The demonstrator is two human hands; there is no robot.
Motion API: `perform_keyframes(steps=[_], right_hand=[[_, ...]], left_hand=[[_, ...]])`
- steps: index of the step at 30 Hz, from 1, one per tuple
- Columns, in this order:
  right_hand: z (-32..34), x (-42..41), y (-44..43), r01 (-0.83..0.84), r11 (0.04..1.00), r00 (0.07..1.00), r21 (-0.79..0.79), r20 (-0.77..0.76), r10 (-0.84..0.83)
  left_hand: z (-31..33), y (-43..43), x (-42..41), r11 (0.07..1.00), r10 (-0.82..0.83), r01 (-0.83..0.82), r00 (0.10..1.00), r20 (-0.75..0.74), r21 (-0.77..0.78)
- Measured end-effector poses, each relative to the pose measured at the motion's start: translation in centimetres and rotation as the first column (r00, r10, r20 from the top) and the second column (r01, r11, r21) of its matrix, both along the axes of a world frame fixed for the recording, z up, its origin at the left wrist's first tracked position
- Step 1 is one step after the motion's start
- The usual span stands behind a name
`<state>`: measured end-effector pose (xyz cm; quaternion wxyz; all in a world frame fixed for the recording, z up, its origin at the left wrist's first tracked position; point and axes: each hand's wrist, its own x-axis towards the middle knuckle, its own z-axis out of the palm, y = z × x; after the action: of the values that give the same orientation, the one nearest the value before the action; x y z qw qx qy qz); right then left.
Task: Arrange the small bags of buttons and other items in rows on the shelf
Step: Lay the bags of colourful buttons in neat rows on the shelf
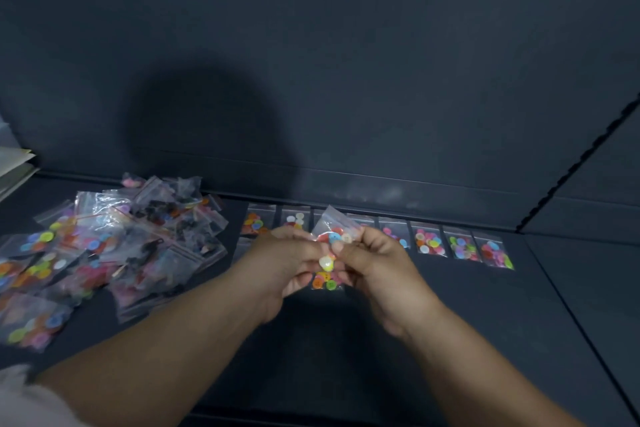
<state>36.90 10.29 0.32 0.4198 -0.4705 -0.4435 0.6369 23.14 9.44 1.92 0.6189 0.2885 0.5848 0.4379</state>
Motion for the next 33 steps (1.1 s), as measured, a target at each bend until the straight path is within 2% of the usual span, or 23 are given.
perform_keyframes(steps=[2, 5, 8, 11, 12, 13, 15, 16, 17, 19, 22, 27, 33], right_hand=[[-0.1, 1.1, 0.2, 0.043, 0.999, 0.998, -0.017, 0.05, -0.042], [-0.4, 3.9, 1.0, 0.061, 0.997, 0.977, -0.054, 0.207, -0.049], [-1.1, 6.0, 1.5, 0.009, 0.999, 0.921, -0.051, 0.388, 0.012], [-2.1, 6.4, 2.0, -0.042, 0.999, 0.877, -0.012, 0.478, 0.042], [-2.3, 6.4, 2.1, -0.056, 0.998, 0.839, 0.029, 0.543, 0.031], [-2.6, 6.5, 2.3, -0.079, 0.993, 0.755, 0.092, 0.656, -0.001], [-2.9, 6.9, 2.1, -0.156, 0.959, 0.513, 0.236, 0.849, -0.125], [-2.9, 7.1, 1.9, -0.197, 0.931, 0.435, 0.308, 0.878, -0.198], [-2.9, 7.2, 1.6, -0.242, 0.898, 0.411, 0.367, 0.877, -0.248], [-3.3, 7.2, 1.3, -0.366, 0.824, 0.425, 0.432, 0.866, -0.265], [-4.2, 7.1, 1.4, -0.511, 0.753, 0.416, 0.415, 0.886, -0.206], [-4.5, 6.8, 1.8, -0.576, 0.713, 0.408, 0.4, 0.896, -0.174], [-4.4, 6.4, 2.5, -0.619, 0.689, 0.378, 0.378, 0.912, -0.161]], left_hand=[[0.0, -0.1, 1.0, 0.998, -0.05, 0.052, 0.995, -0.081, 0.024], [-0.7, 0.1, 1.2, 0.976, -0.124, 0.182, 0.917, -0.378, 0.121], [-2.0, 0.2, 0.8, 0.92, -0.115, 0.342, 0.699, -0.706, 0.189], [-3.0, 0.2, 0.6, 0.829, -0.067, 0.531, 0.407, -0.911, 0.176], [-3.3, 0.2, 0.5, 0.8, -0.038, 0.575, 0.328, -0.944, 0.168], [-3.5, 0.2, 0.5, 0.774, -0.005, 0.611, 0.271, -0.962, 0.168], [-3.8, 0.3, 0.6, 0.729, 0.051, 0.664, 0.189, -0.981, 0.166], [-4.1, 0.3, 0.6, 0.714, 0.073, 0.682, 0.151, -0.986, 0.158], [-4.3, 0.5, 0.7, 0.702, 0.087, 0.697, 0.117, -0.989, 0.144], [-4.9, 0.9, 0.8, 0.681, 0.091, 0.722, 0.081, -0.993, 0.121], [-5.4, 1.3, 1.0, 0.65, 0.076, 0.755, 0.049, -0.996, 0.087], [-6.3, 1.4, 1.2, 0.64, 0.024, 0.768, -0.009, -1.0, 0.008], [-6.7, 1.7, 1.1, 0.661, 0.014, 0.751, -0.026, -1.0, -0.011]])
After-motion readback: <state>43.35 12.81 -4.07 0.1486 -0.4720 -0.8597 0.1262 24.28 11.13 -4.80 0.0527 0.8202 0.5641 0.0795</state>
